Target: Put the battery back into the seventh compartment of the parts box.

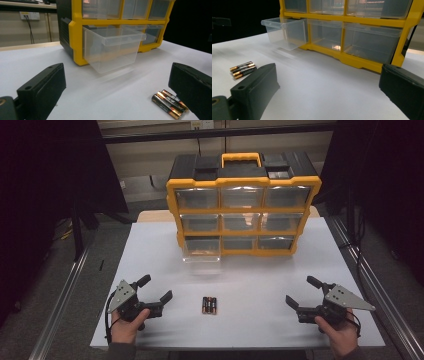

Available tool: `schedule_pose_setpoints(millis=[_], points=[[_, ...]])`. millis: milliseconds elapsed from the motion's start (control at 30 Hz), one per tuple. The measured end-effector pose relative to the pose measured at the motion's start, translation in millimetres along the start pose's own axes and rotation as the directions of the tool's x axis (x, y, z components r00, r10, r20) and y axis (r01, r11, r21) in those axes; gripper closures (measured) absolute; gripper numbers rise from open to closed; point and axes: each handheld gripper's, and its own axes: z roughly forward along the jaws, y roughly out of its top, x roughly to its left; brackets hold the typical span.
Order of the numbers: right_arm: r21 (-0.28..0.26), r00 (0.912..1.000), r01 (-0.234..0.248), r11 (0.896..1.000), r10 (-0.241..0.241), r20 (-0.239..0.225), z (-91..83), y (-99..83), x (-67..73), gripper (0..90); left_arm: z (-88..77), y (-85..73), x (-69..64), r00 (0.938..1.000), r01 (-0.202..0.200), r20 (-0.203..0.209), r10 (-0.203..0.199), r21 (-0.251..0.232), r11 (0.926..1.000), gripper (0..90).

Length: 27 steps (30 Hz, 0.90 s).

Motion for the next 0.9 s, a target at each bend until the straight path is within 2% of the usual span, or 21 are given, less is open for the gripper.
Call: schedule_pose_setpoints(millis=[100, 133, 233, 267, 367, 467, 533, 633, 700, 733, 900], points=[[0.001, 1.0, 0.0, 1.0, 0.0, -0.001, -0.2, 0.3, 0.4, 1.6, 1.7, -0.6, -2.7, 1.0, -0.003, -0.001, 0.003, 0.03, 0.9996, 1.3], [-0.002, 1.0, -0.001, 1.0, 0.001, -0.001, 0.2, 0.4, 0.5, 1.6, 2.5, -0.4, -2.7, 0.9998, -0.015, 0.01, 0.015, 0.038, 0.9992, 1.3], [-0.001, 1.0, 0.002, 1.0, -0.002, -0.006, 1.1, 0.4, 0.6, 1.6, 5.7, 0.2, -5.1, 0.9999, -0.003, 0.015, 0.003, 0.037, 0.9993, 1.3], [-0.003, 1.0, 0.001, 1.0, -0.001, -0.008, 1.5, 0.4, 0.7, 1.6, 6.8, 0.3, -6.2, 1.0, 0.001, 0.004, -0.001, 0.045, 0.999, 1.3], [-0.008, 1.0, 0.004, 1.0, -0.004, -0.006, 1.9, 0.8, 0.5, 1.7, 12.0, 0.7, -8.8, 0.9998, 0.021, 0.005, -0.021, 0.071, 0.9973, 1.3], [-0.011, 1.0, -0.002, 1.0, 0.002, 0.003, 1.5, 1.3, 0.0, 1.8, 17.1, 1.8, -12.2, 0.9994, 0.019, 0.025, -0.022, 0.086, 0.9961, 1.3], [-0.011, 0.9999, -0.004, 1.0, 0.004, 0.01, 1.5, 1.2, -0.8, 1.7, 22.9, 2.9, -14.7, 0.9995, -0.002, 0.032, -0.002, 0.116, 0.9932, 1.3], [-0.007, 1.0, -0.006, 1.0, 0.006, 0.004, 1.1, 1.0, -0.8, 1.7, 27.3, 3.2, -17.3, 0.9991, 0.0, 0.041, -0.006, 0.138, 0.9904, 1.3], [-0.009, 0.9999, -0.014, 1.0, 0.014, 0.001, 0.8, 1.0, 1.0, 1.7, 31.5, 3.5, -21.0, 0.9994, 0.0, 0.033, -0.005, 0.156, 0.9878, 1.3], [-0.009, 0.9999, -0.014, 1.0, 0.014, 0.001, 0.8, 1.0, 1.0, 1.7, 33.7, 4.0, -22.1, 0.9987, 0.001, 0.05, -0.01, 0.167, 0.9859, 1.3], [-0.014, 0.9999, -0.01, 1.0, 0.01, 0.002, 0.3, 1.1, 1.2, 1.7, 44.5, 8.1, -28.4, 0.9991, 0.015, 0.036, -0.023, 0.218, 0.9759, 1.5]])
